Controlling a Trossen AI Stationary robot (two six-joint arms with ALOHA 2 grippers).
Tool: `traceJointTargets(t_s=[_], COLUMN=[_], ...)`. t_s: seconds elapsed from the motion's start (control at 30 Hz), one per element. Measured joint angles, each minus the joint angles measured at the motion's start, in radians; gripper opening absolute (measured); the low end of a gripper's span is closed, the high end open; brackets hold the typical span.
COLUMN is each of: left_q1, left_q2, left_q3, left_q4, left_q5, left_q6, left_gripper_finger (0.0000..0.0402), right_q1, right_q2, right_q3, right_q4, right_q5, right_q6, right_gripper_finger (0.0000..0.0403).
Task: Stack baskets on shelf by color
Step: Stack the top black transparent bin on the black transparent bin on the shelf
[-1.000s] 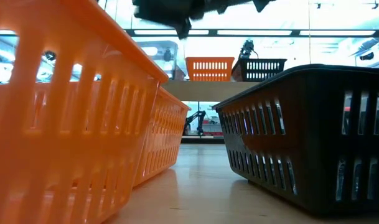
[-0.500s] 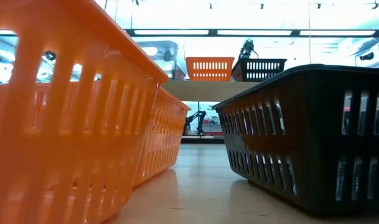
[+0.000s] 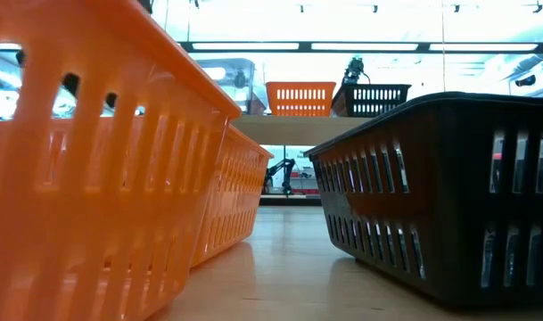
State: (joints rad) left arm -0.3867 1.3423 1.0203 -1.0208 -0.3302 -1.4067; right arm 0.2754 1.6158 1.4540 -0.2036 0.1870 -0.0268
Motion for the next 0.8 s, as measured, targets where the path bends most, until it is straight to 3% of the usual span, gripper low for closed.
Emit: traceJointTargets(t_s=[0.17,0.5,0.67,0.8], left_q1=[0.055,0.100,0.100,0.100], left_q2=[0.075,0.201,0.273,0.298], left_q3=[0.000,0.000,0.000,0.000], left_q4=[-0.002,0.024,0.042,0.025], left_q5=[0.069,0.078,0.117,0.167], left_q6=[0.004,0.006,0.109,0.143], left_gripper_finger=[0.0172,0.0172,0.0171,0.0137], right_q1=[0.006,-0.026,-0.030,-0.028], right_q2=[-0.033,-0.055,-0.055,-0.055], right_q3=[-0.041,-0.047,-0.047,-0.047], right_q4=[-0.070,-0.091,-0.140,-0.169], right_q5=[0.003,0.030,0.030,0.037], right_q6=[0.046,0.015,0.038,0.071], right_gripper_finger=[0.0136,0.0136,0.0136,0.0136])
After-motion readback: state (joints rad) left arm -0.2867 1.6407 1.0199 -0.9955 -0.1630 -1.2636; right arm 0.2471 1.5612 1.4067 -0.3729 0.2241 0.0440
